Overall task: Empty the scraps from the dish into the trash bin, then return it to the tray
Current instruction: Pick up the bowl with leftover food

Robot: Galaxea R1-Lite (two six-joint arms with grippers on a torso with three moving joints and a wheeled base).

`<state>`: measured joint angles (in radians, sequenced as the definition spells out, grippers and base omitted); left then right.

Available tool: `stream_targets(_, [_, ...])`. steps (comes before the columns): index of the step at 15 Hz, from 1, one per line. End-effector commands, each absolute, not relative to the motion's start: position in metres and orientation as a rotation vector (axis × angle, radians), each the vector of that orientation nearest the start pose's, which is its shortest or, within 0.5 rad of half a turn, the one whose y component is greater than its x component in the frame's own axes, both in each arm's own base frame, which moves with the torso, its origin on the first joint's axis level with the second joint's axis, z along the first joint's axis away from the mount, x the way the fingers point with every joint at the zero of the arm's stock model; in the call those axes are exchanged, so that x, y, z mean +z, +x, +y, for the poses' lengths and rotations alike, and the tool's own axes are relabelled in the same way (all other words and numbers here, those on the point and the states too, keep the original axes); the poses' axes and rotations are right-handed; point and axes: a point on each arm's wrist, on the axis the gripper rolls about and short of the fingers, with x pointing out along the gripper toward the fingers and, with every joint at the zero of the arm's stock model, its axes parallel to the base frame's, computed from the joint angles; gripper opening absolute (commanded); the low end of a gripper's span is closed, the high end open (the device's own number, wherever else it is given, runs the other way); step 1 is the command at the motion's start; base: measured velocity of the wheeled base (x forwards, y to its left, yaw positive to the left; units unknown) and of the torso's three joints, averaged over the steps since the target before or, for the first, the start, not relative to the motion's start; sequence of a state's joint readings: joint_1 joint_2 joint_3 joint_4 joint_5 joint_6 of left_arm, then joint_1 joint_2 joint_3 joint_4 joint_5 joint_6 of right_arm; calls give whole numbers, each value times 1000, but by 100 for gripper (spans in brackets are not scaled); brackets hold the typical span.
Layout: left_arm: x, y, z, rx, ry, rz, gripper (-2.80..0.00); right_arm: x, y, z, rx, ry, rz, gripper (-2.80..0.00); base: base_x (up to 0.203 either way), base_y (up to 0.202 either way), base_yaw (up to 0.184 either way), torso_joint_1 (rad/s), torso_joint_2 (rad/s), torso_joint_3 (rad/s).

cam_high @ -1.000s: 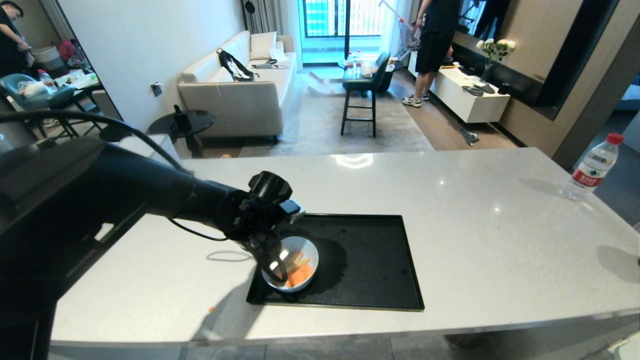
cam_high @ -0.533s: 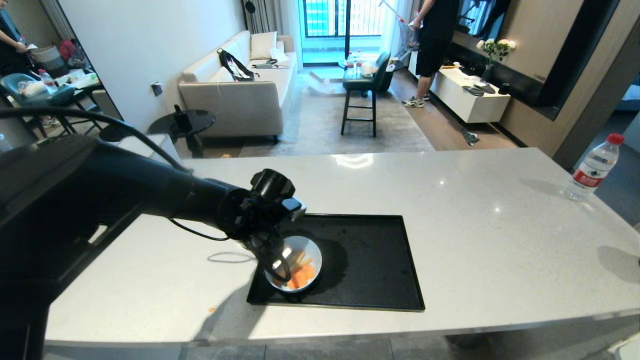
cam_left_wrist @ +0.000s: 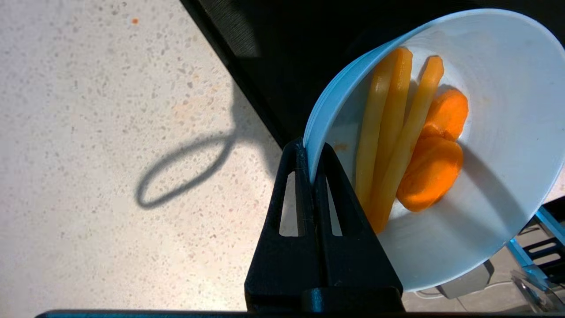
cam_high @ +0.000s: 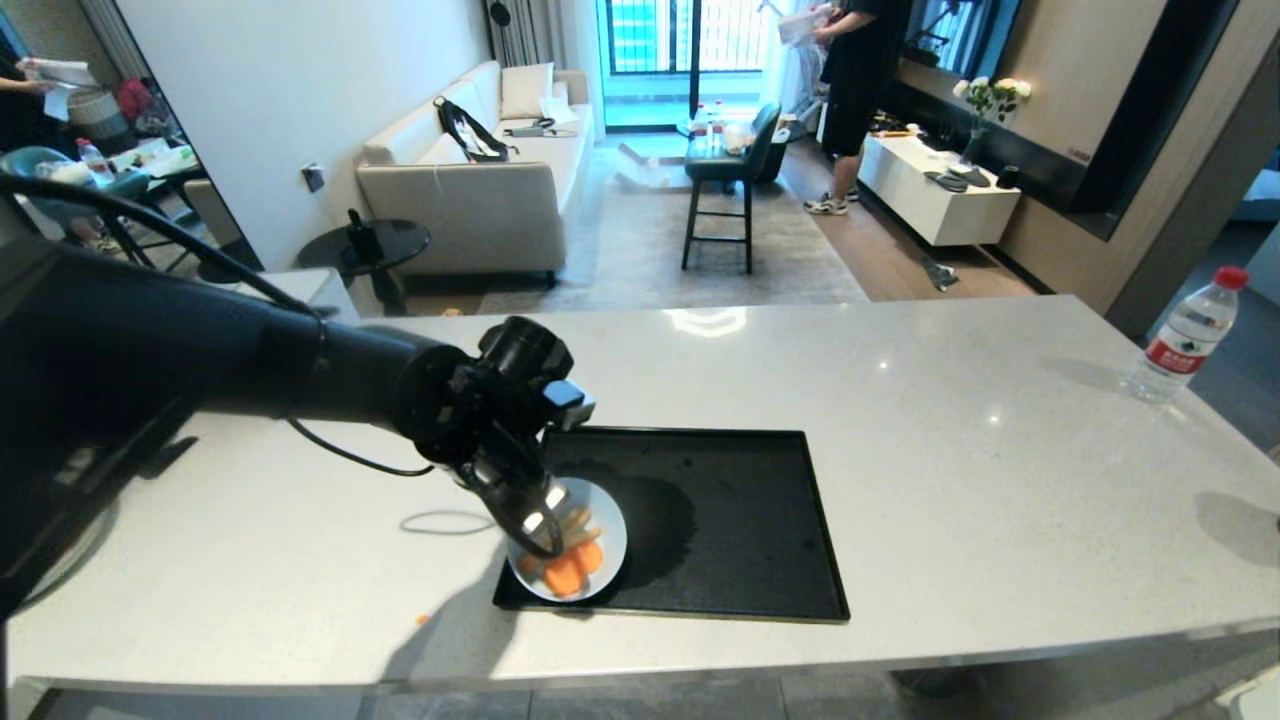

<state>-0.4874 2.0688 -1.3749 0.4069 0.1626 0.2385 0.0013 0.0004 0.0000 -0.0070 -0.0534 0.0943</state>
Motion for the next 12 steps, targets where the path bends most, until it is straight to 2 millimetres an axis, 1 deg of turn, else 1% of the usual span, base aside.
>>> stream_targets(1, [130,327,-168,-414,559,990,-280,76,-23,-1,-52,95,-9,-280,0,0,0,0,0,0])
stream_targets(4, [135,328,-169,-411,551,978,-280,76,-23,-1,-52,95,-10,-280,0,0,0,0,0,0])
stream_targets(6, [142,327,-168,-403,544,1010,-280,76,-23,-1,-52,95,-10,-280,0,0,0,0,0,0])
stream_targets(10, [171,323,-163,-381,515,1134,-280,76,-23,-1,-52,95,-9,-280,0,0,0,0,0,0])
stream_targets(12, [179,325,-152,-348,475,1158,-280,76,-23,-1,-52,95,-10,-280,0,0,0,0,0,0])
